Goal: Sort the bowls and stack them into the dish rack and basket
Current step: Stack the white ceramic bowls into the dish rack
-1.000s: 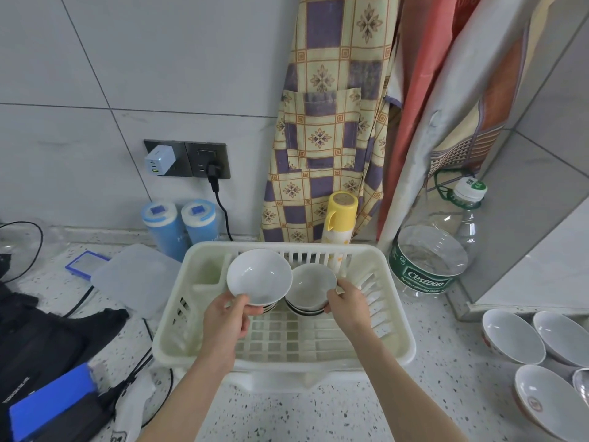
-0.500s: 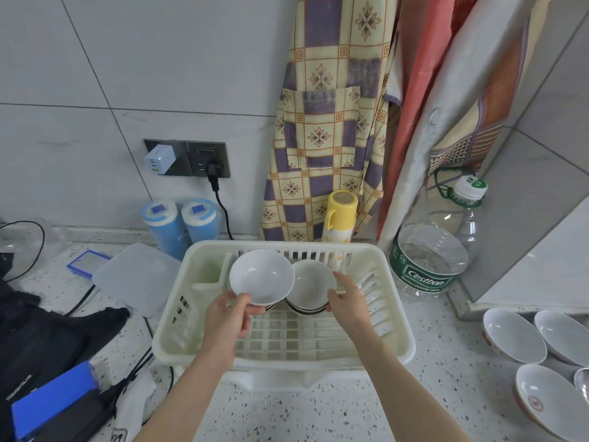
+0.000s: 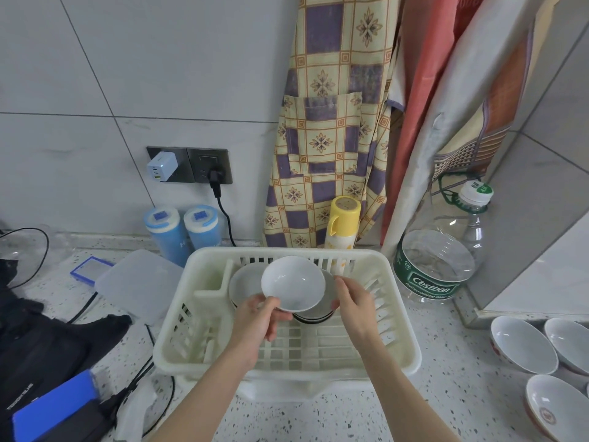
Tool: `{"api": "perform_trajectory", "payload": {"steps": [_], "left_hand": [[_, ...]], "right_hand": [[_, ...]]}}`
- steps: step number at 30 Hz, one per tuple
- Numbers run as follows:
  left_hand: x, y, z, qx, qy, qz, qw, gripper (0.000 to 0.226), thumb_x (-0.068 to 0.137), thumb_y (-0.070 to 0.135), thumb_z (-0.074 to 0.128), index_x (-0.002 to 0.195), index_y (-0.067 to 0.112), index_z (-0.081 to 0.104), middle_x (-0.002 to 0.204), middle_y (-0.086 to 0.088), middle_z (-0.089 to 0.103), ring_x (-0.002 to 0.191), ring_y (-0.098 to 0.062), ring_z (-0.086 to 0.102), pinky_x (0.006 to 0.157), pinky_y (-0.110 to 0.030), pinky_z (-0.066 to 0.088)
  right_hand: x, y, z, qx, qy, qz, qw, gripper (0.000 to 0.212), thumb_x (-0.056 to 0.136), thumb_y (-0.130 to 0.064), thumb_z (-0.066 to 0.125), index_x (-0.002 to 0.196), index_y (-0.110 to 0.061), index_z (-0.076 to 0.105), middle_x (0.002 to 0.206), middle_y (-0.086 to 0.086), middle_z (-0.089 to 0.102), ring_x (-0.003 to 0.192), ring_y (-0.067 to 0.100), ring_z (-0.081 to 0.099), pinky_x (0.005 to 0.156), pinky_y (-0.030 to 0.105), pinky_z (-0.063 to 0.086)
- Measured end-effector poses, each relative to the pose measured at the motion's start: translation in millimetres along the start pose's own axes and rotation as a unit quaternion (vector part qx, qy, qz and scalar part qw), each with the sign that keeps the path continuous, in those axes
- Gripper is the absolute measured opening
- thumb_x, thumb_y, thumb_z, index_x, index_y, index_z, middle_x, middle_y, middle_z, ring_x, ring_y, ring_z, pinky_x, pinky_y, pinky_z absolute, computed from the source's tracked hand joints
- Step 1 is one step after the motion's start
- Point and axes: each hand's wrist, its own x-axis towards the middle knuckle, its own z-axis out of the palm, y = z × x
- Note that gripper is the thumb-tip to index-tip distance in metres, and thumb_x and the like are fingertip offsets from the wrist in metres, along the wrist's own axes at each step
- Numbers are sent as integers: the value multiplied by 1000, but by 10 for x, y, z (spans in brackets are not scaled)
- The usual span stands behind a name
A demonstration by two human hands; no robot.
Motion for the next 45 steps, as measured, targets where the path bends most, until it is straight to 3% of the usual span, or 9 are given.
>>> {"api": "perform_trajectory", "payload": {"steps": [2,4,8,15,20,27,37,42,45], "left_hand": [[29,-18,104,9,-23,-2,1000,20,92,18,55,109,13,64,77,-15,76,38,-12,37,38,-21,34],[52,-49,187,7,-43,-9,999,20,93,18,54,109,12,64,78,-16,76,38,-12,39,38,-22,35],[70,-150,262,-20,-62,-25,998,19,94,16,55,108,10,65,80,-18,76,38,-10,40,36,-22,32],[19,-178,252,-22,-111,2,994,29,95,44,58,110,21,67,93,-10,77,37,-10,39,34,-19,23],[35,-184,205,33,-61,-53,996,32,98,41,55,109,13,66,86,-9,78,36,-9,31,34,-19,21],[36,-205,221,56,-34,-135,989,25,96,29,56,104,6,63,80,-11,78,34,-10,34,32,-17,21],[80,-243,228,30,-27,-150,988,36,93,52,57,111,21,56,87,-5,79,38,-15,47,32,-19,21],[87,-269,235,40,-30,-116,992,29,94,45,59,109,21,59,92,-7,78,39,-14,48,34,-19,23],[97,-287,236,49,-28,-106,993,25,95,42,59,106,19,62,92,-6,77,39,-13,49,36,-19,25]], "right_hand": [[-12,-22,-10,8,-16,-3,1000,23,89,-37,52,95,-27,72,61,-6,65,60,4,61,61,24,47],[-8,-22,-37,13,-20,15,1000,28,80,-35,56,99,-20,70,69,1,70,66,18,66,64,39,54],[25,38,-87,-14,-4,30,999,24,84,-11,57,104,-19,68,75,12,72,72,26,68,73,51,57],[43,61,-91,-11,30,34,999,27,86,-9,54,86,-33,67,76,12,70,73,30,65,68,47,56],[56,90,-86,-16,42,50,998,27,87,-17,53,113,-22,62,76,4,70,74,16,65,59,26,45],[64,109,-47,-75,20,54,996,33,91,-22,50,123,-20,58,76,0,71,75,14,66,62,33,50],[48,130,2,-152,9,40,988,32,95,-27,47,123,-18,58,67,0,68,64,15,62,57,30,47],[57,118,7,-169,13,43,985,33,96,-32,48,124,-18,58,71,-2,68,71,17,64,66,34,53],[62,131,5,-171,10,48,984,33,95,-36,49,123,-20,58,70,-1,69,65,16,63,62,32,51]]}}
